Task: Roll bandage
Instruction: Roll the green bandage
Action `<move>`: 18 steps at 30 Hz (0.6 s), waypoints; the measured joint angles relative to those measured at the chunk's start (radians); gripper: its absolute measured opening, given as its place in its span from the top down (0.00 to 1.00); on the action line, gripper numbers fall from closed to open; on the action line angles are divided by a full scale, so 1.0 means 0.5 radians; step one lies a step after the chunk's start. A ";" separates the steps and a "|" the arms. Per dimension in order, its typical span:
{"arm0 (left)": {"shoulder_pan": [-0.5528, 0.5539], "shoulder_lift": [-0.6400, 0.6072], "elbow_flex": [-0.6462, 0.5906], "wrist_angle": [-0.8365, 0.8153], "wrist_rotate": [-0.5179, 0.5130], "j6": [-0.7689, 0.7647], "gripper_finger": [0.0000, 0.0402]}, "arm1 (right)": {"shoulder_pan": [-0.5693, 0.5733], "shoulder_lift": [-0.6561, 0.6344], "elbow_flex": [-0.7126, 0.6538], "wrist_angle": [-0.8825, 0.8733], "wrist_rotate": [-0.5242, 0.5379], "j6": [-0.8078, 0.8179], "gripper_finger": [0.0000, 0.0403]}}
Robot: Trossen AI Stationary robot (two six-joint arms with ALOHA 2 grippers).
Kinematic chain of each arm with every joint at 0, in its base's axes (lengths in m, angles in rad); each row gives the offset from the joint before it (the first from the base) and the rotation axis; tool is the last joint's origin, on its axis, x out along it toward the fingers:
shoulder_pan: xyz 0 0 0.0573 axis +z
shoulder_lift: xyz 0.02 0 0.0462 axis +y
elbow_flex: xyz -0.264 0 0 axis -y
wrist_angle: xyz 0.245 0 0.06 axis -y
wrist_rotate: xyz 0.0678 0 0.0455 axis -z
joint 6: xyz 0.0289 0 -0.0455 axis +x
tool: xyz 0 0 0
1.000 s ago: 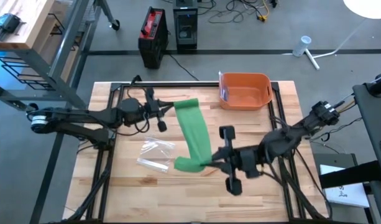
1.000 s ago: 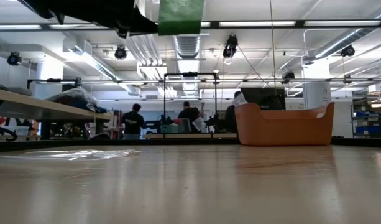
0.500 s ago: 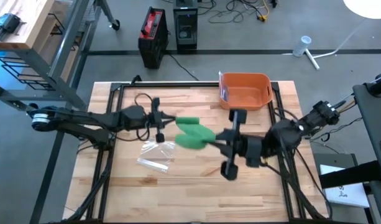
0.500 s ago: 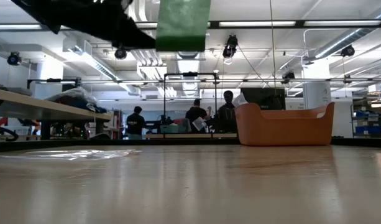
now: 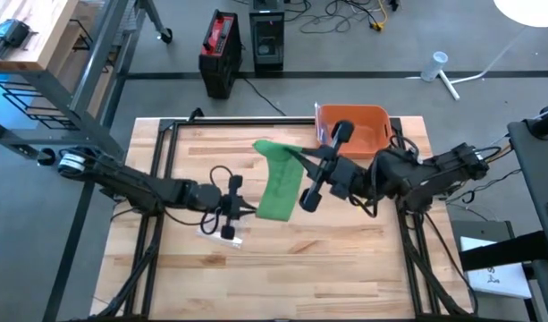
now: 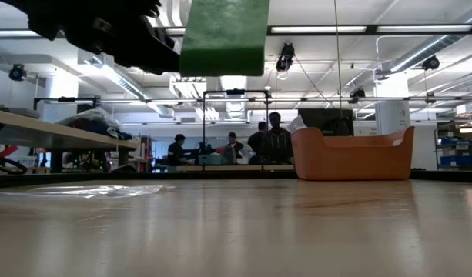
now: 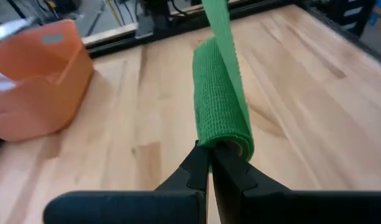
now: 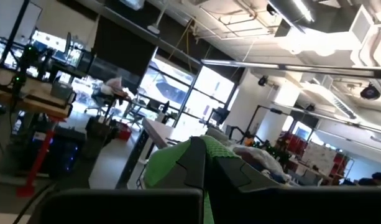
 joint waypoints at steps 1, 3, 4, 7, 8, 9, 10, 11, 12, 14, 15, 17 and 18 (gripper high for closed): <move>-0.021 -0.001 0.000 -0.012 -0.001 -0.033 1.00 | -0.007 0.000 0.009 0.003 -0.004 0.000 1.00; -0.057 0.001 0.000 -0.048 -0.003 -0.096 1.00 | -0.021 -0.003 0.019 0.014 -0.021 0.001 1.00; -0.072 0.015 0.000 -0.049 -0.002 -0.125 1.00 | -0.031 -0.004 0.021 0.015 -0.024 0.001 1.00; -0.126 0.057 0.000 -0.049 0.000 -0.168 1.00 | -0.062 -0.004 0.020 -0.003 -0.026 0.003 1.00; -0.146 0.077 0.000 -0.025 0.003 -0.170 1.00 | -0.074 -0.004 0.020 -0.014 -0.026 0.004 1.00; -0.164 0.092 0.000 -0.002 0.006 -0.172 1.00 | -0.089 -0.004 0.019 -0.021 -0.025 0.008 1.00; -0.180 0.105 0.000 0.010 0.007 -0.172 1.00 | -0.106 -0.003 0.018 -0.022 -0.024 0.026 1.00; -0.193 0.115 0.000 0.031 0.008 -0.173 1.00 | -0.123 0.001 0.018 -0.023 -0.022 0.046 1.00; -0.205 0.127 0.000 0.072 0.007 -0.173 1.00 | -0.138 0.006 0.018 -0.032 -0.022 0.069 1.00; -0.220 0.133 0.000 0.155 0.010 -0.170 1.00 | -0.164 0.016 0.018 -0.086 -0.034 0.149 1.00; -0.223 0.130 0.000 0.187 0.014 -0.169 1.00 | -0.180 0.027 0.018 -0.118 -0.055 0.192 1.00; -0.222 0.122 0.005 0.199 0.010 -0.167 1.00 | -0.203 0.048 0.018 -0.189 -0.112 0.299 1.00; -0.222 0.115 0.017 0.187 -0.010 -0.161 1.00 | -0.206 0.056 0.018 -0.229 -0.137 0.342 1.00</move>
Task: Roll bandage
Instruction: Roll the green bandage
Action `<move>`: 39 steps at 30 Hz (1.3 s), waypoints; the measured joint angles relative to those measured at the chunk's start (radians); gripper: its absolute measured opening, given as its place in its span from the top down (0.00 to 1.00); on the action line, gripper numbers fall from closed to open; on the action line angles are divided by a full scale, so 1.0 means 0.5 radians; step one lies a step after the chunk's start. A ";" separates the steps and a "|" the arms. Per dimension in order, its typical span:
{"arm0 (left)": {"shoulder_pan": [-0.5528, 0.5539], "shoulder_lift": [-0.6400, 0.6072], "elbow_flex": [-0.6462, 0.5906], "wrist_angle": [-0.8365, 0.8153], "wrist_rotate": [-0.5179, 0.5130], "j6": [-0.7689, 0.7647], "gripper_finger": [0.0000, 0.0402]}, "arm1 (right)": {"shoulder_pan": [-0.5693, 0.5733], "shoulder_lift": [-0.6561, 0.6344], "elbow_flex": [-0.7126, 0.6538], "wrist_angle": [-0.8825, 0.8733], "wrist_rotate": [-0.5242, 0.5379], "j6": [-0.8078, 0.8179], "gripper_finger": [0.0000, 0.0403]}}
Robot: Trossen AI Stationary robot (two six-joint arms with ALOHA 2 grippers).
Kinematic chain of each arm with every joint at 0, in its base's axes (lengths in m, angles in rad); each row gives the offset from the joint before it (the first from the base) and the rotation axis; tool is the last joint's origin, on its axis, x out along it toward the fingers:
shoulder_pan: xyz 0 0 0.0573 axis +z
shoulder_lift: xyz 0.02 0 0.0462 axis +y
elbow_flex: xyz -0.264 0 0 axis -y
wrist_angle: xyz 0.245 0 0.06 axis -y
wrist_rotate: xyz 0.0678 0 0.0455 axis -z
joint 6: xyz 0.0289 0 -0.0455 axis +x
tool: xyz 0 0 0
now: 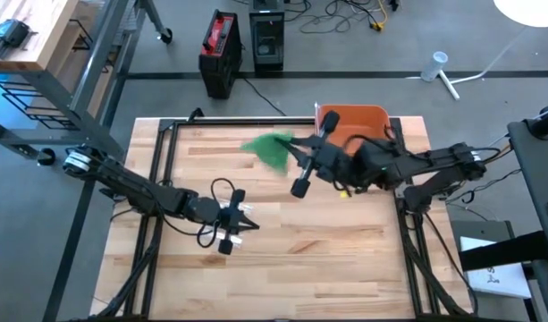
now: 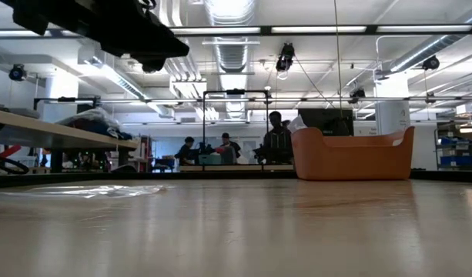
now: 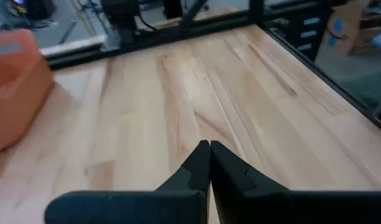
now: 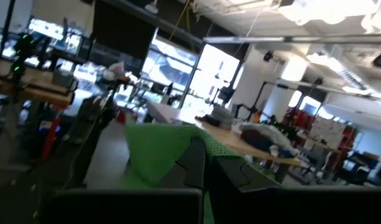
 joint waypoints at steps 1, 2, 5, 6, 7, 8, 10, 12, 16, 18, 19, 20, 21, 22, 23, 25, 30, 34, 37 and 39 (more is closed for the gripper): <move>0.001 -0.006 0.012 -0.001 -0.029 0.005 1.00 | 0.000 0.016 0.000 -0.027 -0.024 0.027 1.00; 0.001 -0.012 0.021 0.001 -0.053 0.007 1.00 | 0.000 0.031 0.000 -0.037 -0.040 0.048 1.00; 0.002 -0.027 0.041 -0.060 -0.107 0.008 1.00 | 0.011 0.044 -0.003 -0.093 -0.053 0.053 1.00; 0.002 -0.029 0.041 -0.074 -0.135 0.008 1.00 | 0.011 0.044 -0.003 -0.103 -0.052 0.059 1.00; 0.002 -0.035 0.041 -0.096 -0.155 0.008 1.00 | 0.010 0.042 -0.002 -0.113 -0.046 0.070 1.00; 0.002 -0.044 0.041 -0.121 -0.191 0.006 1.00 | 0.010 0.040 -0.002 -0.127 -0.037 0.079 1.00; 0.002 -0.076 0.041 -0.183 -0.263 -0.006 1.00 | 0.006 0.040 -0.002 -0.150 -0.033 0.096 1.00; 0.002 -0.115 0.041 -0.245 -0.313 -0.036 1.00 | 0.006 0.040 -0.002 -0.160 -0.034 0.108 1.00; 0.001 -0.210 0.040 -0.358 -0.331 -0.058 1.00 | 0.009 0.037 -0.002 -0.181 -0.038 0.108 1.00; 0.001 -0.253 0.039 -0.371 -0.331 -0.067 1.00 | 0.009 0.037 -0.002 -0.215 -0.037 0.124 1.00; 0.001 -0.270 0.039 -0.361 -0.331 -0.068 1.00 | 0.009 0.037 -0.002 -0.236 -0.038 0.139 1.00; 0.001 -0.287 0.039 -0.356 -0.331 -0.068 1.00 | 0.008 0.037 -0.002 -0.252 -0.038 0.159 1.00; 0.001 -0.301 0.036 -0.355 -0.331 -0.068 0.99 | 0.008 0.037 -0.002 -0.267 -0.038 0.173 1.00; 0.001 -0.310 0.033 -0.357 -0.331 -0.068 0.99 | 0.008 0.037 -0.002 -0.276 -0.039 0.179 1.00; 0.001 -0.316 0.031 -0.360 -0.331 -0.068 0.98 | 0.008 0.037 -0.002 -0.288 -0.043 0.189 1.00; 0.002 -0.324 0.027 -0.359 -0.332 -0.068 0.96 | 0.010 0.037 -0.002 -0.314 -0.054 0.215 1.00; 0.002 -0.304 0.021 -0.350 -0.362 -0.068 0.88 | 0.010 0.037 -0.002 -0.321 -0.054 0.217 1.00; 0.006 -0.270 -0.015 -0.287 -0.366 -0.065 0.80 | 0.010 0.037 -0.002 -0.324 -0.057 0.216 1.00; 0.006 -0.243 -0.050 -0.225 -0.462 -0.068 0.73 | 0.010 0.037 -0.002 -0.325 -0.072 0.215 1.00; 0.007 -0.230 -0.098 -0.149 -0.533 -0.079 0.68 | 0.010 0.037 -0.002 -0.328 -0.109 0.213 1.00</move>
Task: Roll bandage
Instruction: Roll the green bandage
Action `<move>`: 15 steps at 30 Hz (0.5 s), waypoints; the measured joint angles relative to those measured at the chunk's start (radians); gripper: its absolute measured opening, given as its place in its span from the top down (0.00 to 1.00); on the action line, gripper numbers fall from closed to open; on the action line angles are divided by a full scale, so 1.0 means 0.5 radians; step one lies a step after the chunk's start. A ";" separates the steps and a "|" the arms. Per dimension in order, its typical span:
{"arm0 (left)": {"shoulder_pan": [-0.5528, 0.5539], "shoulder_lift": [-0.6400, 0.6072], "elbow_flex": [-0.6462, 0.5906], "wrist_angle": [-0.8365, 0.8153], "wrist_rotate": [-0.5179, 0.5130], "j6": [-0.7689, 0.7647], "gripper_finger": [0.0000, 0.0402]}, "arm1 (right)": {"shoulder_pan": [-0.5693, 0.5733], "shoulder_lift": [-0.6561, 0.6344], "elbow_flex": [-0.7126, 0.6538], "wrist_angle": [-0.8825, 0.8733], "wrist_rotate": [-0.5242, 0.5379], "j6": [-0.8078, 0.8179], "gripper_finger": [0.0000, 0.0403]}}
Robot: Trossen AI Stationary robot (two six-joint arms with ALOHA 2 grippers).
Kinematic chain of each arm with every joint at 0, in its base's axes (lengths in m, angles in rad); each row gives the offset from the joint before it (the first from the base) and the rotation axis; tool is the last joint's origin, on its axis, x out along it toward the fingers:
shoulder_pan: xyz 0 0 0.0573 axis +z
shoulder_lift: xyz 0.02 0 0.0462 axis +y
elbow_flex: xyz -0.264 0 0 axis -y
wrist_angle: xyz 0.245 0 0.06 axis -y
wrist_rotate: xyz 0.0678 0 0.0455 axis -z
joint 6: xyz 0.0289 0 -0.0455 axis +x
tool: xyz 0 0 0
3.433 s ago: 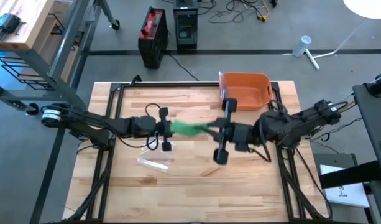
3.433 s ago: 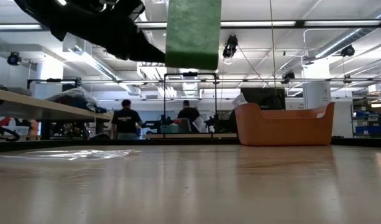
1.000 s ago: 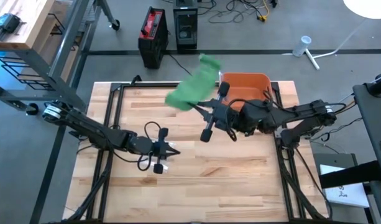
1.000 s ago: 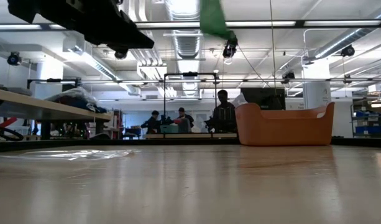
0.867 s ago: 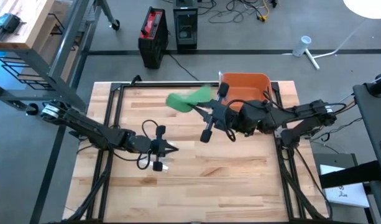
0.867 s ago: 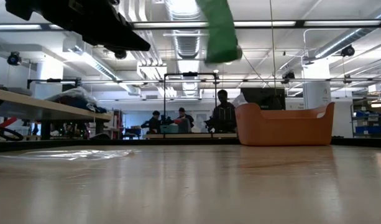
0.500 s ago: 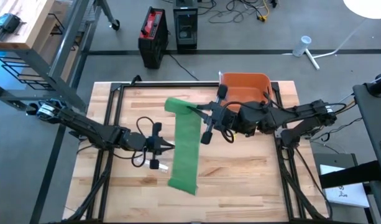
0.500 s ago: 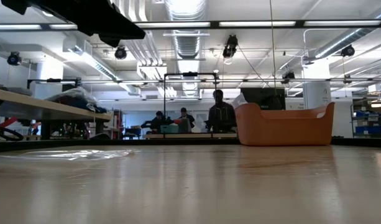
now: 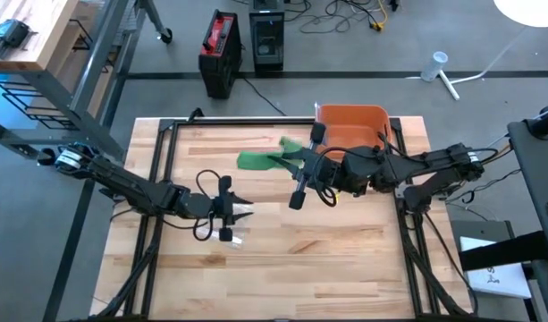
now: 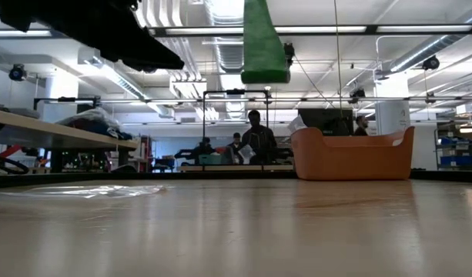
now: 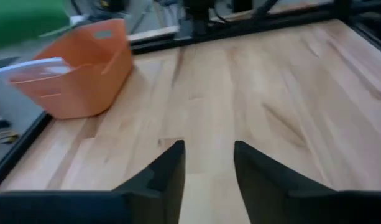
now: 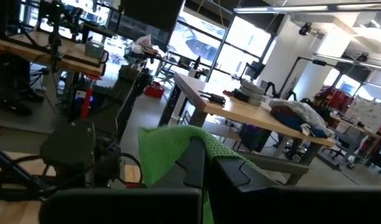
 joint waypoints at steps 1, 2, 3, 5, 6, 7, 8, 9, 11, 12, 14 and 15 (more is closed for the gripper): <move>0.002 0.010 -0.026 0.067 -0.032 -0.010 0.66 | 0.000 0.000 0.000 0.000 -0.002 -0.002 1.00; 0.008 0.019 -0.055 0.134 -0.067 -0.030 0.64 | 0.000 0.000 0.000 0.000 -0.003 -0.002 1.00; 0.011 0.023 -0.084 0.191 -0.113 -0.052 0.62 | 0.000 0.000 0.000 0.000 -0.003 -0.002 1.00; 0.020 0.031 -0.141 0.293 -0.214 -0.106 0.59 | 0.000 0.000 0.000 0.000 -0.003 -0.004 1.00; 0.028 0.036 -0.172 0.356 -0.255 -0.131 0.57 | 0.000 0.000 0.000 0.000 -0.003 -0.006 1.00; 0.039 0.038 -0.205 0.413 -0.288 -0.158 0.56 | 0.000 0.000 -0.001 0.000 -0.003 -0.006 1.00; 0.053 0.038 -0.239 0.464 -0.300 -0.185 0.55 | 0.000 0.000 0.000 0.000 -0.003 -0.008 1.00; 0.067 0.039 -0.269 0.519 -0.301 -0.215 0.54 | 0.000 0.000 -0.001 0.000 -0.003 -0.009 1.00; 0.093 0.051 -0.326 0.642 -0.300 -0.273 0.53 | 0.000 0.000 -0.001 0.000 -0.003 -0.009 1.00; 0.104 0.065 -0.353 0.694 -0.286 -0.283 0.52 | 0.000 0.000 -0.001 0.000 -0.003 -0.009 1.00; 0.112 0.105 -0.399 0.777 -0.230 -0.282 0.52 | 0.000 0.000 -0.001 -0.001 -0.003 -0.011 1.00; 0.111 0.136 -0.407 0.842 -0.181 -0.279 0.52 | 0.000 0.000 -0.001 0.000 -0.003 -0.021 1.00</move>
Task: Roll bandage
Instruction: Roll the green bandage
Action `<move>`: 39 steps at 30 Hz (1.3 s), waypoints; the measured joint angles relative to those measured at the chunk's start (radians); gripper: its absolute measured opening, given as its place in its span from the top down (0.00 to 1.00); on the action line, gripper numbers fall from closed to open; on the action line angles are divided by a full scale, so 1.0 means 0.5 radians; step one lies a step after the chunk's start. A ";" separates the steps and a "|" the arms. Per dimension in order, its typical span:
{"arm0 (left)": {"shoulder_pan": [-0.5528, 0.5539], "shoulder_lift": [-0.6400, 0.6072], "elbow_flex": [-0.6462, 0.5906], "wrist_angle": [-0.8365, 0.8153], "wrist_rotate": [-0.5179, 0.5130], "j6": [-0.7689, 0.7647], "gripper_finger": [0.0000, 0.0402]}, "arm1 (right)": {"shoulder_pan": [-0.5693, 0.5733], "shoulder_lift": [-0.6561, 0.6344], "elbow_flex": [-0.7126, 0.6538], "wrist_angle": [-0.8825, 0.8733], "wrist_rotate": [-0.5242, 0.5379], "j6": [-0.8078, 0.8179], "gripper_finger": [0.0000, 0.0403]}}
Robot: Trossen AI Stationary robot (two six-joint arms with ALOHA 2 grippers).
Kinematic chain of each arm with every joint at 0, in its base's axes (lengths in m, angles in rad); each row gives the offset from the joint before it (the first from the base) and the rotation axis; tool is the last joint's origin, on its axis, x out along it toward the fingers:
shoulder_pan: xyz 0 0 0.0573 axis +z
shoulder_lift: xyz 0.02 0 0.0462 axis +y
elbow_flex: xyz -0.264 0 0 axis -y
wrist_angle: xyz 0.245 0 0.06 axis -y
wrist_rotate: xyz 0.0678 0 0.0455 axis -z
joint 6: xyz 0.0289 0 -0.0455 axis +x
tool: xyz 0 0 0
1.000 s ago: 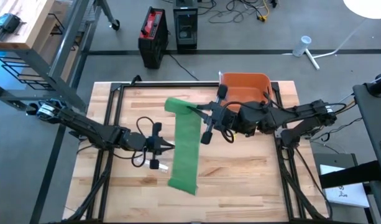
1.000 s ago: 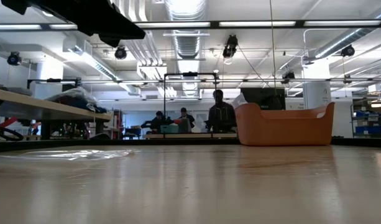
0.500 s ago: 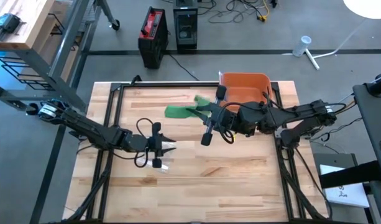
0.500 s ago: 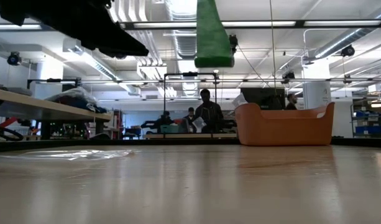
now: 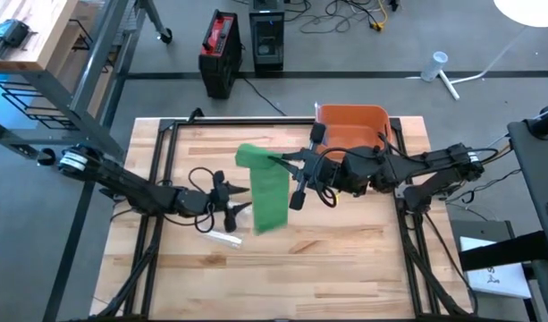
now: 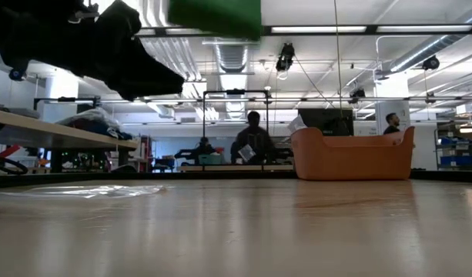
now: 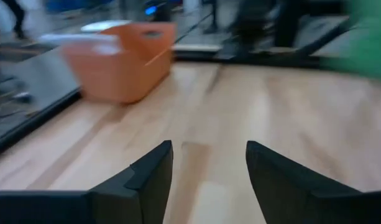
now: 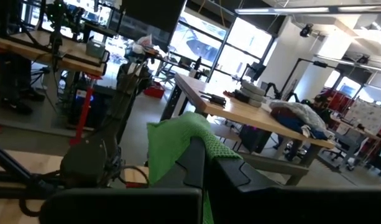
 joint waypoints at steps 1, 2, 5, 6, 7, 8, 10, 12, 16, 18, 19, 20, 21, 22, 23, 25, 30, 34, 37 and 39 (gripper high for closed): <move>-0.001 0.034 -0.004 0.078 0.057 0.016 0.52 | 0.000 0.000 0.000 0.000 0.000 -0.002 1.00; -0.001 0.064 -0.006 0.146 0.116 0.042 0.52 | 0.000 0.000 0.000 0.000 0.000 -0.004 1.00; -0.008 0.169 0.005 0.304 0.236 0.123 0.53 | 0.000 0.000 0.000 0.000 0.000 -0.005 1.00; -0.008 0.202 0.025 0.341 0.262 0.151 0.54 | 0.000 0.000 0.000 0.000 0.000 -0.006 1.00; -0.009 0.231 0.048 0.373 0.271 0.180 0.55 | 0.000 0.000 0.000 0.000 0.000 -0.014 1.00; -0.009 0.259 0.072 0.394 0.286 0.201 0.55 | 0.000 0.000 -0.001 0.000 0.000 -0.024 1.00; -0.009 0.321 0.130 0.396 0.317 0.231 0.56 | 0.000 0.000 -0.001 -0.006 0.000 -0.043 1.00; -0.009 0.384 0.179 0.382 0.317 0.256 0.56 | 0.000 0.000 -0.001 -0.011 0.000 -0.045 1.00; -0.008 0.491 0.269 0.387 0.318 0.292 0.54 | 0.000 0.000 -0.001 -0.016 0.003 -0.037 1.00; -0.007 0.543 0.301 0.378 0.315 0.303 0.53 | 0.000 -0.001 -0.001 -0.017 0.006 -0.036 1.00; -0.007 0.558 0.314 0.370 0.310 0.305 0.53 | 0.000 -0.001 -0.001 -0.019 0.006 -0.036 1.00; -0.006 0.569 0.320 0.368 0.304 0.305 0.52 | 0.000 -0.001 -0.002 -0.021 0.006 -0.036 1.00; -0.001 0.578 0.327 0.371 0.292 0.301 0.52 | 0.000 -0.001 -0.001 -0.023 0.006 -0.035 1.00; 0.002 0.583 0.332 0.375 0.263 0.287 0.51 | 0.000 -0.001 -0.002 -0.026 0.006 -0.035 1.00; 0.012 0.584 0.327 0.371 0.230 0.253 0.51 | 0.000 -0.001 -0.002 -0.031 0.006 -0.035 1.00; 0.049 0.580 0.313 0.371 0.171 0.160 0.51 | 0.000 -0.001 -0.001 -0.036 0.006 -0.034 1.00; 0.151 0.602 0.290 0.445 0.156 0.006 0.49 | 0.000 -0.001 -0.002 -0.041 0.006 -0.034 1.00; 0.160 0.704 0.297 0.597 0.181 0.010 0.47 | 0.000 -0.001 -0.001 -0.044 0.006 -0.034 1.00; 0.160 0.781 0.331 0.637 0.199 0.065 0.45 | 0.000 -0.001 -0.002 -0.045 0.006 -0.034 1.00; 0.160 0.815 0.355 0.637 0.232 0.085 0.45 | 0.000 -0.001 -0.002 -0.045 0.005 -0.034 1.00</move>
